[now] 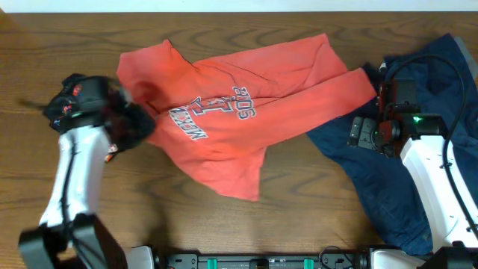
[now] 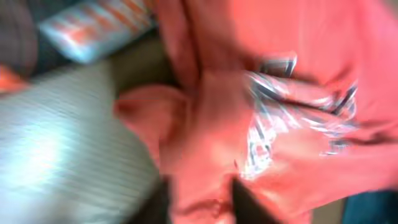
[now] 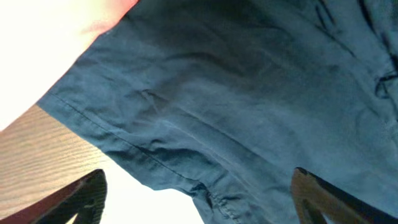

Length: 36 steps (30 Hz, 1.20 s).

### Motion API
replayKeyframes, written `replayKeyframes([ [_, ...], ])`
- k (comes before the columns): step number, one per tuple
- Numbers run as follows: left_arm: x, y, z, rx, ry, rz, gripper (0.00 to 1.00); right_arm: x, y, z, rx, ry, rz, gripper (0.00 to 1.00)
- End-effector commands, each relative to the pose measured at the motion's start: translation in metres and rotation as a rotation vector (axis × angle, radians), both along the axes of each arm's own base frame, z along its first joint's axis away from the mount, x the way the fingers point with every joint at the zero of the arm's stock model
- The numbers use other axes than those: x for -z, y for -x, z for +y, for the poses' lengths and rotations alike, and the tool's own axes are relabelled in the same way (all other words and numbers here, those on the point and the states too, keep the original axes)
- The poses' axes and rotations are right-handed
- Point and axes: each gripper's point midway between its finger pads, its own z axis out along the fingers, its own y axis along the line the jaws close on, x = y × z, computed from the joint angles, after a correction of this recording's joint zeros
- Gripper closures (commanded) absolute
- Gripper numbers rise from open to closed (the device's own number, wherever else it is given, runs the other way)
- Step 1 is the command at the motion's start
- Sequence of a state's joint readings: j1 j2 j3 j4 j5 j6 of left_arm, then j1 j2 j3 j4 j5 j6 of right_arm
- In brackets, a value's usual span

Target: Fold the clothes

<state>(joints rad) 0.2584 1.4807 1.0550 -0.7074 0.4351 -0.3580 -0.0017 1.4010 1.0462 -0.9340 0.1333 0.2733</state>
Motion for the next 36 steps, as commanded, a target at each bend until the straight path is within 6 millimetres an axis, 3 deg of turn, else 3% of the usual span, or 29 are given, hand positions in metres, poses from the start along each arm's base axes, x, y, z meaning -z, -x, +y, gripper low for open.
replayKeyframes([
  [1, -0.014, 0.011, -0.005, 0.012, 0.075, -0.004, 0.02, 0.005, -0.003, 0.003, -0.051, -0.021, 0.022, 0.11],
  [3, -0.007, 0.027, -0.013, 0.021, 0.099, 0.074, 0.02, 0.01, -0.002, 0.004, -0.063, -0.023, 0.044, 0.13],
  [6, 0.007, 0.056, -0.038, 0.075, 0.131, 0.203, 0.02, 0.021, -0.001, 0.009, -0.073, -0.049, 0.083, 0.27],
  [12, 0.045, 0.092, -0.096, 0.178, 0.147, 0.334, 0.02, 0.039, -0.003, 0.013, -0.079, -0.078, 0.13, 0.28],
  [17, 0.082, 0.103, -0.138, 0.176, 0.164, 0.331, 0.02, 0.041, -0.012, 0.039, -0.222, -0.197, 0.103, 0.32],
  [20, 0.094, 0.101, -0.16, 0.212, 0.173, 0.27, 0.02, 0.042, -0.011, 0.061, -0.348, -0.303, 0.102, 0.35],
  [23, 0.101, 0.093, -0.168, 0.24, 0.123, 0.206, 0.02, 0.049, -0.012, 0.071, -0.395, -0.345, 0.111, 0.34],
  [24, 0.103, 0.091, -0.167, 0.241, 0.094, 0.195, 0.06, 0.053, -0.013, 0.072, -0.399, -0.344, 0.116, 0.34],
  [29, 0.107, 0.09, -0.163, 0.237, 0.048, 0.187, 0.61, 0.079, -0.016, 0.076, -0.405, -0.349, 0.167, 0.3],
  [32, 0.108, 0.094, -0.16, 0.233, 0.042, 0.209, 0.85, 0.096, -0.019, 0.075, -0.397, -0.353, 0.195, 0.27],
  [34, 0.11, 0.101, -0.154, 0.22, 0.035, 0.246, 0.94, 0.108, -0.024, 0.071, -0.387, -0.336, 0.2, 0.27],
  [36, 0.113, 0.109, -0.146, 0.202, 0.026, 0.292, 0.94, 0.12, -0.031, 0.063, -0.36, -0.302, 0.198, 0.27],
])
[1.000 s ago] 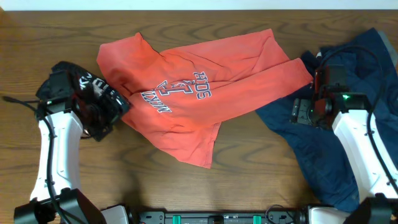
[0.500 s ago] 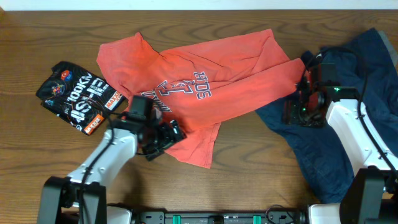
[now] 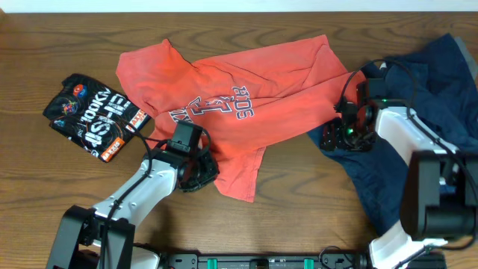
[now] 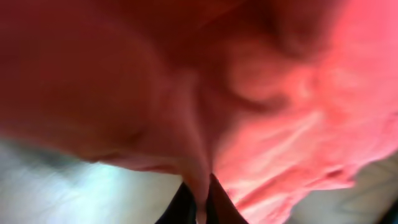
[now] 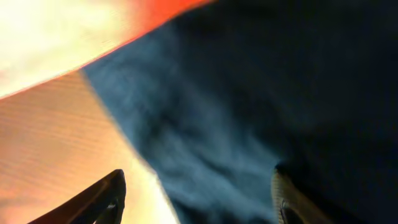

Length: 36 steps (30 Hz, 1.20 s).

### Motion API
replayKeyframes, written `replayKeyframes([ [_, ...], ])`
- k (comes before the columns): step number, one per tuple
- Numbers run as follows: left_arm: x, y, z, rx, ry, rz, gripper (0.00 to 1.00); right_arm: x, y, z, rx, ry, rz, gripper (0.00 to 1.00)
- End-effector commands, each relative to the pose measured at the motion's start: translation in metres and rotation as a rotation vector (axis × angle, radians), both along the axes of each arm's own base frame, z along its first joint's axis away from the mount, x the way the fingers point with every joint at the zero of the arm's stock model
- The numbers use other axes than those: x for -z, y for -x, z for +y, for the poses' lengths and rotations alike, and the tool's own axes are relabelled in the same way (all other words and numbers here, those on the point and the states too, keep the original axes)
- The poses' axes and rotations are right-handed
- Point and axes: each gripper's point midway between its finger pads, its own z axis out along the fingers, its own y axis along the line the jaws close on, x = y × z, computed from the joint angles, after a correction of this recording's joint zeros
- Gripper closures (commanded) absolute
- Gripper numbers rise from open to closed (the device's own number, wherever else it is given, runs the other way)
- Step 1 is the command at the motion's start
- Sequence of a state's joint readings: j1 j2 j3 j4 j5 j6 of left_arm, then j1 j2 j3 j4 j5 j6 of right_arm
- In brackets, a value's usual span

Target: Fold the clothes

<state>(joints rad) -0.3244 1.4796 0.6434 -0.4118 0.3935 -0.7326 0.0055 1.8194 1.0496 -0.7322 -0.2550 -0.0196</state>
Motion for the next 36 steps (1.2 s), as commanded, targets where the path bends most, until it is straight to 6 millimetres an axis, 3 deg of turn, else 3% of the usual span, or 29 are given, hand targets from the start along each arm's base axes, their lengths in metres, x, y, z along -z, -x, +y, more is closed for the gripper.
replayKeyframes([
  [1, 0.008, 0.011, 0.018, -0.027, -0.044, 0.06, 0.94, 0.018, -0.009, -0.014, 0.033, 0.066, 0.001, 0.27],
  [5, 0.01, 0.023, 0.042, -0.056, -0.068, 0.131, 0.94, 0.034, -0.018, -0.071, 0.25, 0.288, 0.002, 0.29],
  [9, 0.008, 0.024, 0.07, -0.107, -0.071, 0.15, 0.94, 0.031, -0.029, -0.133, 0.47, 0.407, -0.055, 0.3],
  [15, 0.007, 0.02, 0.099, -0.177, -0.059, 0.138, 0.94, 0.008, -0.034, -0.223, 0.749, 0.413, -0.12, 0.29],
  [21, 0.007, 0.026, 0.108, -0.204, -0.057, 0.164, 0.94, -0.023, -0.015, -0.313, 1.002, 0.424, -0.164, 0.3],
  [23, 0.007, 0.027, 0.108, -0.205, -0.055, 0.172, 0.94, -0.035, -0.016, -0.33, 1.039, 0.381, -0.194, 0.3],
  [26, 0.007, 0.028, 0.107, -0.201, -0.051, 0.176, 0.94, -0.053, -0.045, -0.318, 0.928, 0.182, -0.294, 0.31],
  [30, 0.006, 0.027, 0.106, -0.2, -0.045, 0.17, 0.94, -0.075, -0.081, -0.263, 0.733, -0.068, -0.357, 0.19],
  [36, 0.006, 0.027, 0.106, -0.2, -0.045, 0.169, 0.94, -0.049, -0.071, -0.183, 0.551, -0.057, -0.168, 0.07],
])
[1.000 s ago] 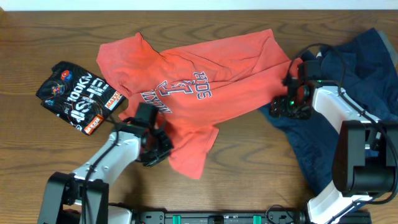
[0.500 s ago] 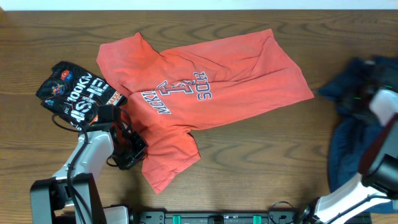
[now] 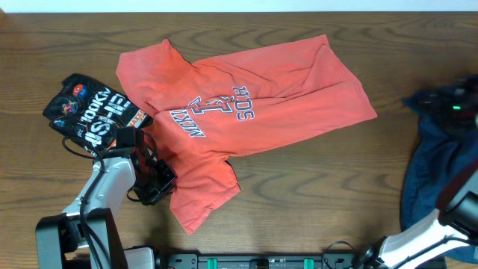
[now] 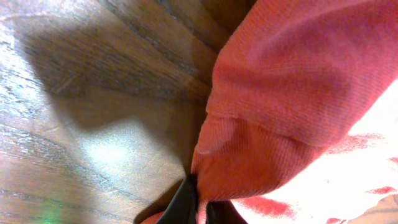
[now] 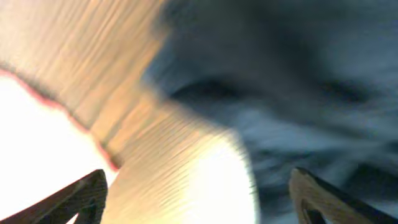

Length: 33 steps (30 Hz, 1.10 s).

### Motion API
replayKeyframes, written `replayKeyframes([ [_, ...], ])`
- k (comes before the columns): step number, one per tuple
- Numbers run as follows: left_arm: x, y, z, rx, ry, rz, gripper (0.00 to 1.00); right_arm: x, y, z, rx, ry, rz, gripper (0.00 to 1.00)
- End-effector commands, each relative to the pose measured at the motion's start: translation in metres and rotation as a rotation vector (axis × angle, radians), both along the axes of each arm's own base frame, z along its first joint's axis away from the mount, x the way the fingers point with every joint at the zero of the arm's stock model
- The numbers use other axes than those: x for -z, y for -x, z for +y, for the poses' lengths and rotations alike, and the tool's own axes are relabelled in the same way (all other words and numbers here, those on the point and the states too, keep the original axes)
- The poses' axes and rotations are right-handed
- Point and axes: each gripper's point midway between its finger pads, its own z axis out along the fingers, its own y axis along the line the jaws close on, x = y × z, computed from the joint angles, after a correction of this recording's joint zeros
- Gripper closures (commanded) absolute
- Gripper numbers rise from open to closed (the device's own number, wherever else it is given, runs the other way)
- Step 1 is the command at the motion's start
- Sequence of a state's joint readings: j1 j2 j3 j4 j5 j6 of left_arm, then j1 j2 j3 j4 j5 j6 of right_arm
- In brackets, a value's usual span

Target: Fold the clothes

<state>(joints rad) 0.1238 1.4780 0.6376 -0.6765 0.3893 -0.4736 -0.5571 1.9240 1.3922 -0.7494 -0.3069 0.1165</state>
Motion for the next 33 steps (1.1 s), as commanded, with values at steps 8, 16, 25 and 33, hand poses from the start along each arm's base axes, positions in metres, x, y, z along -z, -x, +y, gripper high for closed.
replayKeyframes([
  [8, -0.001, -0.002, 0.001, 0.003, 0.001, -0.018, 0.94, 0.052, 0.007, 0.106, -0.173, -0.025, 0.128, 0.06],
  [16, -0.001, -0.003, 0.001, 0.004, 0.0, -0.021, 0.94, 0.078, -0.003, 0.142, -0.144, -0.058, 0.04, 0.17],
  [25, -0.001, -0.003, 0.001, 0.004, 0.0, -0.022, 0.94, 0.083, -0.004, 0.153, -0.174, -0.025, 0.035, 0.99],
  [33, -0.025, -0.02, -0.007, 0.103, 0.056, -0.107, 0.94, 0.038, -0.001, 0.116, -0.103, -0.002, 0.043, 0.99],
])
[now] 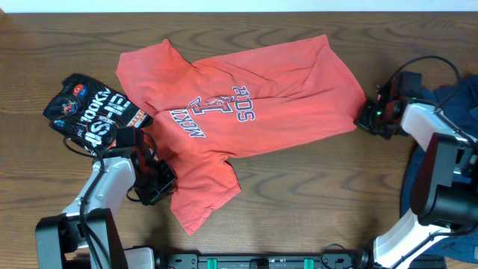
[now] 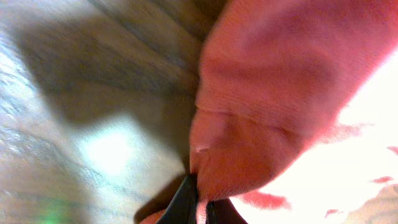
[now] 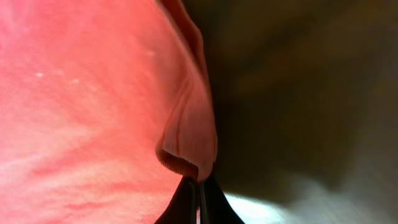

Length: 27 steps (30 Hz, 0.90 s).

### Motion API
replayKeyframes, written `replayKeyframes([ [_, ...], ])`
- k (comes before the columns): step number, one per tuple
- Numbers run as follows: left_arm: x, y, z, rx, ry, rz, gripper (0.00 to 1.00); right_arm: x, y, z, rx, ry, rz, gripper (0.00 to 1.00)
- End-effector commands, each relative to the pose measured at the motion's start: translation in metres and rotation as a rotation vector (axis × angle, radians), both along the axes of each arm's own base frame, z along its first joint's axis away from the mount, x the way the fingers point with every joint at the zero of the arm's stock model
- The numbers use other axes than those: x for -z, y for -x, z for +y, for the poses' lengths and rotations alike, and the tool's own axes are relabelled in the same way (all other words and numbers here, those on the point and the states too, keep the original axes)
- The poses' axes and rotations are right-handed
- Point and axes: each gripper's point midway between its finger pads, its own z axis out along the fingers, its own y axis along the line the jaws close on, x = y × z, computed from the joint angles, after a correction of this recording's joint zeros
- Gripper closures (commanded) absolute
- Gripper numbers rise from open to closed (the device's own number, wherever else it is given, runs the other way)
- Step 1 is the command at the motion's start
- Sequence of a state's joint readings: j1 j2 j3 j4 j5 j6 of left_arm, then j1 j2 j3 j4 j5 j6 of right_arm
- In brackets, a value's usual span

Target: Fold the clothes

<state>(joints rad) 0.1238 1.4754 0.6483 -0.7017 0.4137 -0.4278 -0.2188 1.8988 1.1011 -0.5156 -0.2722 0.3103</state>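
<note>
A red T-shirt (image 1: pixel 246 104) with grey lettering lies spread across the middle of the table. My left gripper (image 1: pixel 158 188) is shut on the shirt's lower left edge (image 2: pixel 236 143), by its sleeve. At the shirt's right end my right gripper (image 1: pixel 367 118) is shut on the folded hem (image 3: pixel 189 134). A dark blue garment (image 1: pixel 448 97) lies bunched at the far right edge.
A black printed garment (image 1: pixel 93 116) lies folded at the left, just above my left arm. The blue garment runs down the right edge of the wooden table (image 1: pixel 314 194).
My right gripper was out at the far right by the blue garment; now it is shut on the red shirt's right hem, which sits slightly further left. The left gripper still holds its edge.
First my left gripper was over the black garment at the left and my right gripper stood open on the blue garment. Then the left was shut on the shirt's lower edge, later holding it further left. The blue garment ended up at the far right, and the right gripper now holds the shirt.
</note>
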Motion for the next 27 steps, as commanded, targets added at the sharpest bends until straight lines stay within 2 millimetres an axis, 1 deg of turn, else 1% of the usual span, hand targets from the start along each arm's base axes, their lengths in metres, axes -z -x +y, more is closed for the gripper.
replayKeyframes([
  [1, -0.029, -0.026, -0.003, 0.074, 0.031, -0.121, 0.94, -0.039, -0.005, -0.03, 0.047, 0.054, -0.05, 0.99],
  [4, -0.066, -0.048, 0.0, 0.115, 0.013, -0.221, 0.94, -0.091, -0.008, -0.043, 0.048, 0.086, -0.125, 0.99],
  [5, -0.081, -0.056, 0.001, 0.128, 0.005, -0.264, 0.94, -0.112, -0.007, -0.047, 0.051, 0.099, -0.156, 0.99],
  [8, -0.138, -0.08, 0.004, 0.171, -0.031, -0.421, 0.94, -0.17, 0.001, -0.052, 0.045, 0.135, -0.232, 0.99],
  [11, -0.195, -0.095, 0.006, 0.195, -0.069, -0.575, 0.94, -0.215, 0.014, -0.052, 0.034, 0.167, -0.291, 0.99],
  [13, -0.229, -0.099, 0.007, 0.194, -0.092, -0.66, 0.94, -0.242, 0.024, -0.049, 0.024, 0.19, -0.339, 0.99],
  [16, -0.282, -0.098, 0.007, 0.195, -0.124, -0.795, 0.94, -0.284, 0.036, -0.045, 0.018, 0.231, -0.441, 0.99],
  [18, -0.312, -0.095, 0.007, 0.194, -0.145, -0.875, 0.93, -0.31, 0.044, -0.042, 0.021, 0.256, -0.512, 0.99],
  [19, -0.33, -0.093, 0.007, 0.194, -0.157, -0.922, 0.94, -0.328, 0.049, -0.04, 0.023, 0.273, -0.561, 0.99],
  [20, -0.344, -0.09, 0.007, 0.192, -0.167, -0.963, 0.94, -0.339, 0.053, -0.039, 0.024, 0.284, -0.592, 0.99],
  [21, -0.361, -0.086, 0.008, 0.189, -0.18, -1.009, 0.94, -0.355, 0.058, -0.038, 0.029, 0.304, -0.635, 0.99],
  [25, -0.416, -0.07, 0.015, 0.158, -0.242, -1.161, 0.94, -0.41, 0.082, -0.042, 0.079, 0.411, -0.767, 0.99],
  [27, -0.439, -0.063, 0.021, 0.132, -0.289, -1.218, 0.94, -0.433, 0.091, -0.043, 0.101, 0.453, -0.824, 0.99],
])
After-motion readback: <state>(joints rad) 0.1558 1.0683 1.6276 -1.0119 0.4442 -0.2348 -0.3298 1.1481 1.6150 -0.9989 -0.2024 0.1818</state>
